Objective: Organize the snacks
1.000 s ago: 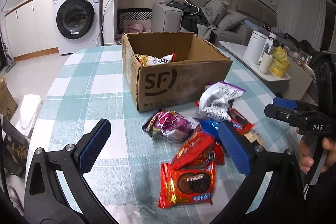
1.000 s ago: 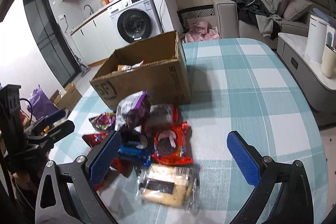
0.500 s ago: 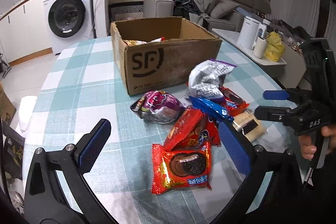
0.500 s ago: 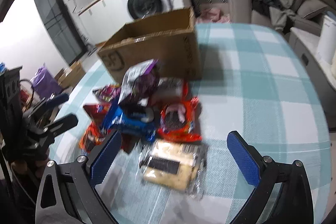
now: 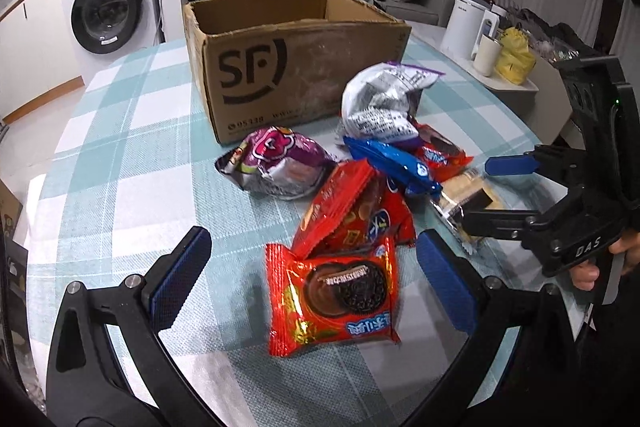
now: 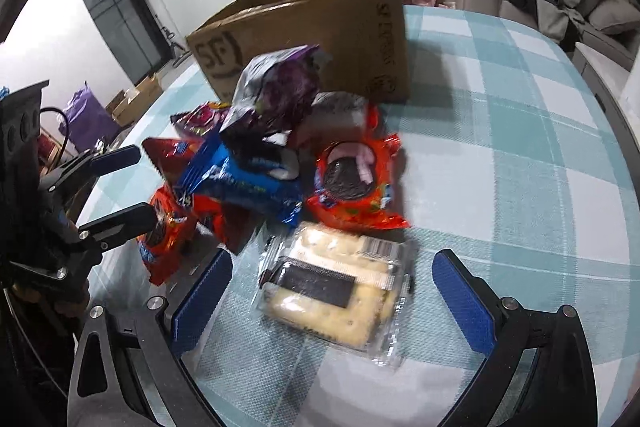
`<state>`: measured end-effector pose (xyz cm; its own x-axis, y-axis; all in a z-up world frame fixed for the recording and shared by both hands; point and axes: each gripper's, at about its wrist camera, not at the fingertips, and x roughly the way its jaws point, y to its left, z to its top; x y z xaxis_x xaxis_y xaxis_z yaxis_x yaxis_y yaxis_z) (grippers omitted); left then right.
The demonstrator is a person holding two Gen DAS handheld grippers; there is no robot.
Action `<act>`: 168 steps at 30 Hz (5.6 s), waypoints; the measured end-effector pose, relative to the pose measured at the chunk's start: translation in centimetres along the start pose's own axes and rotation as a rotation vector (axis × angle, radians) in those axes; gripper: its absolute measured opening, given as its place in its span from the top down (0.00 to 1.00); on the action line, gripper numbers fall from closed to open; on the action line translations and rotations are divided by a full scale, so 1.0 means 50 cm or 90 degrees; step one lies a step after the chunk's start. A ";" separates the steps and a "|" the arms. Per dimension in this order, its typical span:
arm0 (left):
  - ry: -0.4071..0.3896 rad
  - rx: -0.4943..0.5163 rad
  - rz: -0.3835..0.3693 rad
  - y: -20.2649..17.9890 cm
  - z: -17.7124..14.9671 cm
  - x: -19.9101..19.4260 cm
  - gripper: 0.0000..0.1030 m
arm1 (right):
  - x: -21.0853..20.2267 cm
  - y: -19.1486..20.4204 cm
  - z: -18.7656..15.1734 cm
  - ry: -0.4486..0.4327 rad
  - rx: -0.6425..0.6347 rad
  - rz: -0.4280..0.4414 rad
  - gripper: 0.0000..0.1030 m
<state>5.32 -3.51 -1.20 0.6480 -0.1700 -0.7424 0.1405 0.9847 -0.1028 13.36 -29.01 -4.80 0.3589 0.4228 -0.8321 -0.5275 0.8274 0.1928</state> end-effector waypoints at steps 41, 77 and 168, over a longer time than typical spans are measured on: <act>0.094 0.078 -0.029 -0.022 -0.044 0.055 0.50 | 0.039 0.039 -0.026 0.041 -0.095 -0.085 0.01; 0.029 0.021 -0.054 0.011 -0.013 -0.002 0.50 | -0.004 0.041 -0.026 0.006 -0.107 -0.034 0.32; -0.154 -0.057 0.009 0.054 0.304 0.005 0.50 | -0.162 0.041 0.266 -0.267 -0.013 0.027 0.32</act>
<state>17.23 -1.44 8.42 0.8109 -0.1504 -0.5656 0.0712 0.9846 -0.1597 19.61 -25.80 9.26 0.6170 0.5733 -0.5391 -0.5619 0.8005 0.2083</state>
